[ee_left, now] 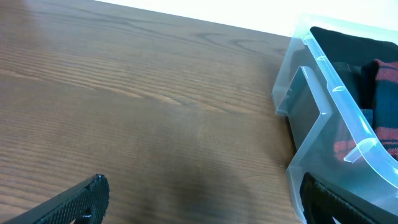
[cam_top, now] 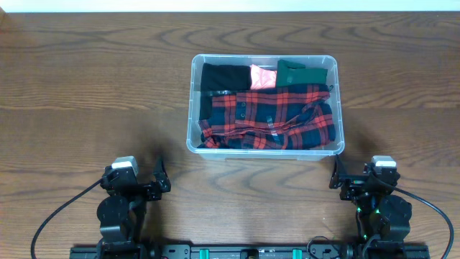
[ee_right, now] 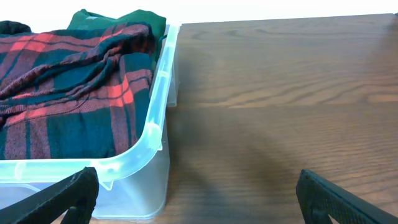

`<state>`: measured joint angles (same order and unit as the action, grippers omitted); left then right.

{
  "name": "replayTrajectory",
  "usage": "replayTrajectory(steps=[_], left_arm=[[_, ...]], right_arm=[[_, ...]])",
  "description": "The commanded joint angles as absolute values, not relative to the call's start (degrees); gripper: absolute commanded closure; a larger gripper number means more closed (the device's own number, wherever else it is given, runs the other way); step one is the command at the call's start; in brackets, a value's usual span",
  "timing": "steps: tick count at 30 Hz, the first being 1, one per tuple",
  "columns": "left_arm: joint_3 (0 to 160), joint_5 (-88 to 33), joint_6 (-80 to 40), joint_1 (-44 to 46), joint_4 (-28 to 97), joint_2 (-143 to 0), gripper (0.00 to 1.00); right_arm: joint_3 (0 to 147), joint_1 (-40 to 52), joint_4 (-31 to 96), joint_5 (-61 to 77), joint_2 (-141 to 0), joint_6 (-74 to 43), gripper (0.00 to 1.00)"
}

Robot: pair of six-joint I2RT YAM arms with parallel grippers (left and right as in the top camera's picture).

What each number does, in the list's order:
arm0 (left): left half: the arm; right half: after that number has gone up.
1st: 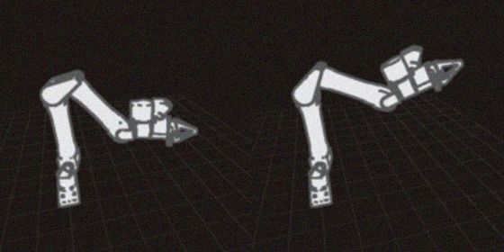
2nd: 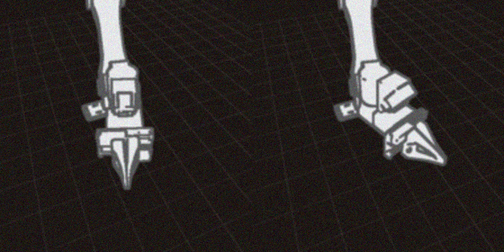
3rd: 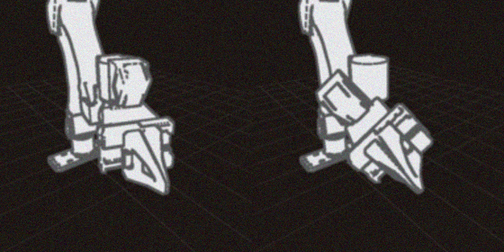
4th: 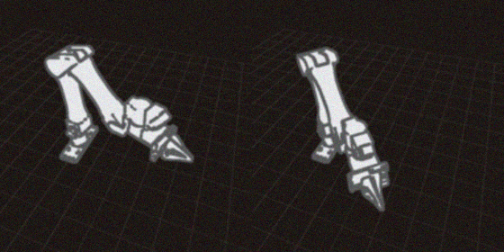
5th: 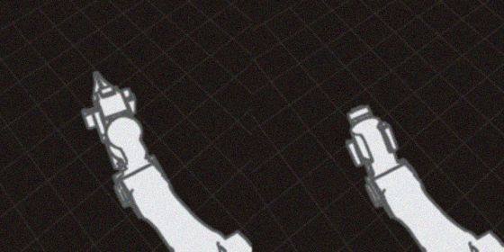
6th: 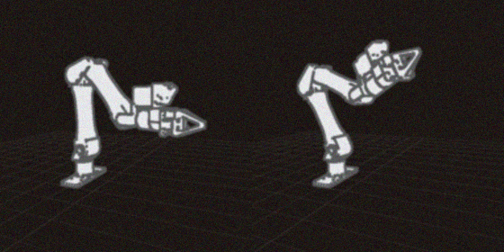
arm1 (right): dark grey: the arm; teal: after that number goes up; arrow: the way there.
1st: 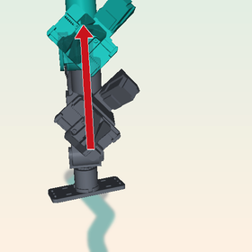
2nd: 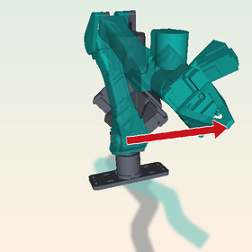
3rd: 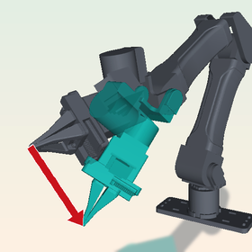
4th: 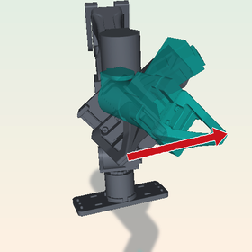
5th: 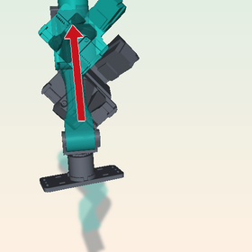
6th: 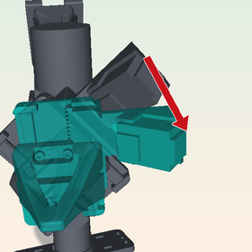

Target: Pack container

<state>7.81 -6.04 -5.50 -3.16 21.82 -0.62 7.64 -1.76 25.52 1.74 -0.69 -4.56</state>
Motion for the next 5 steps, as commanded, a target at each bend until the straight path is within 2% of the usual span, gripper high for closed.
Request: replayTrajectory(steps=[1,5], left_arm=[[6.48,-6.48,-4.54,-2.85,21.56,-0.21,0.02],[6.48,-6.48,-4.54,-2.85,21.54,-0.21,0.02]], right_arm=[[7.31,-2.33,25.45,1.98,-0.36,-5.28,0.01],[7.31,-2.33,25.45,1.96,-0.36,-5.28,0.01]])
